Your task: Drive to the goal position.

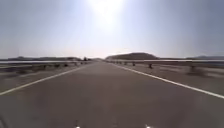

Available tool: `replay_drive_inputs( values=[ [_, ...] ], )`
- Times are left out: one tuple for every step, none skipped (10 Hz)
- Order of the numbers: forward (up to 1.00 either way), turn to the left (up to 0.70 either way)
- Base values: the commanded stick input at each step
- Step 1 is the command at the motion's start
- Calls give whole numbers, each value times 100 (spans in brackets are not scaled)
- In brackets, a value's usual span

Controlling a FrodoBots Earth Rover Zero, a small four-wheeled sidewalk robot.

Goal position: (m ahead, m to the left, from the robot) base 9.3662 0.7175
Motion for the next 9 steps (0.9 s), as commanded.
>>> replay_drive_inputs(
  values=[
    [70,0],
    [70,0],
    [70,0],
    [70,0],
    [70,0],
    [70,0],
    [70,0],
    [70,0],
    [70,0]
  ],
)
